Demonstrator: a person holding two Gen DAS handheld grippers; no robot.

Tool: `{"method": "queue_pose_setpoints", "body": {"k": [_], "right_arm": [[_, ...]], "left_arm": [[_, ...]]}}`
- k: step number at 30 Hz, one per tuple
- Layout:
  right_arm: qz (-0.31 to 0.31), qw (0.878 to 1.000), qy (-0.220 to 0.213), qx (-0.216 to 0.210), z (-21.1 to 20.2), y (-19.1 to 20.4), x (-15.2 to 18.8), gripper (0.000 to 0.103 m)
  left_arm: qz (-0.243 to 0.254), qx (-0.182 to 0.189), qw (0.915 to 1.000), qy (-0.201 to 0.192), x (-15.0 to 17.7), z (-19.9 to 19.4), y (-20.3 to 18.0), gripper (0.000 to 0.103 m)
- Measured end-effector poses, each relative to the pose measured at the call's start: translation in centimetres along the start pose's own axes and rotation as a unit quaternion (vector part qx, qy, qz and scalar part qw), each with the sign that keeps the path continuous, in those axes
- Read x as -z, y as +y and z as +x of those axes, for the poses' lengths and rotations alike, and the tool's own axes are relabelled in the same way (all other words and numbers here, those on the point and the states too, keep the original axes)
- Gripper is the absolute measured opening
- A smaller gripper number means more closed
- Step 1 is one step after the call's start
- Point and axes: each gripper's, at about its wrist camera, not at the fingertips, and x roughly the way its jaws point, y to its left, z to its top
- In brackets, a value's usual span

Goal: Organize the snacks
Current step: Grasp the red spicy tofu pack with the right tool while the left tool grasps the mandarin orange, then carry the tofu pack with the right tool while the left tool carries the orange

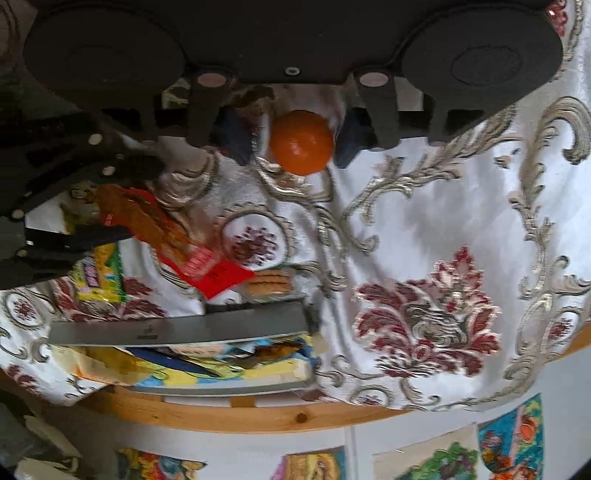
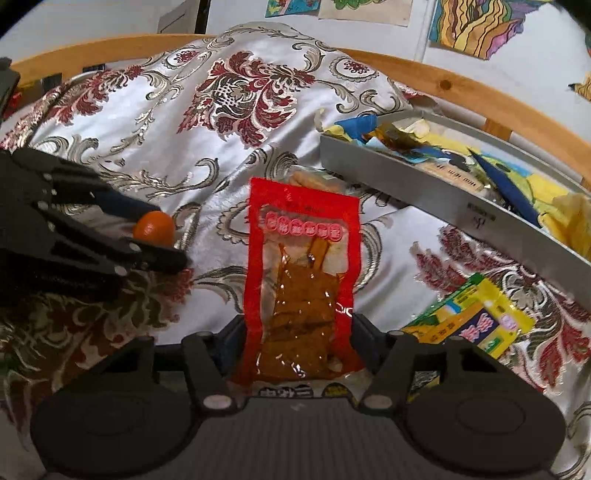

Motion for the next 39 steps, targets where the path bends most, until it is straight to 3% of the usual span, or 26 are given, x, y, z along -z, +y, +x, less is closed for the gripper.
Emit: {"method": "queue_pose_setpoints", "body": {"k": [11, 17, 24, 30, 34, 39], "right_arm": [[0.044, 0.999, 0.007, -0.006, 0.5, -0.2, -0.1, 0.073], [0.044, 0.999, 0.004, 0.004, 0.3, 0.3, -0.2, 0.059], [0.026, 0.999, 0.001, 0.02, 0.0, 1.3, -0.2, 0.055], [-0.051, 0.997, -0.008, 0.058, -0.5, 3.3, -0.2, 0.054], [-0.142, 0.985, -0.018, 0.101, -0.8, 5.6, 0.2, 0.053], [-0.167, 0.978, -0.027, 0.124, -1.4, 6.1, 0.2, 0.053]], "left_arm": [[-0.025, 0.0, 0.9997, 0.004, 0.2, 0.3, 0.2, 0.042], [-0.028, -0.021, 0.9994, 0.003, 0.1, 0.1, -0.6, 0.037], [-0.061, -0.04, 0.9973, 0.009, -0.2, -0.3, -1.0, 0.037], [-0.082, -0.053, 0.9953, 0.003, -1.0, -1.3, -1.1, 0.037], [-0.086, -0.062, 0.9944, -0.008, -1.7, -2.2, -1.4, 0.037], [-0.079, -0.069, 0.9942, -0.022, -2.7, -3.2, -1.9, 0.037]]}}
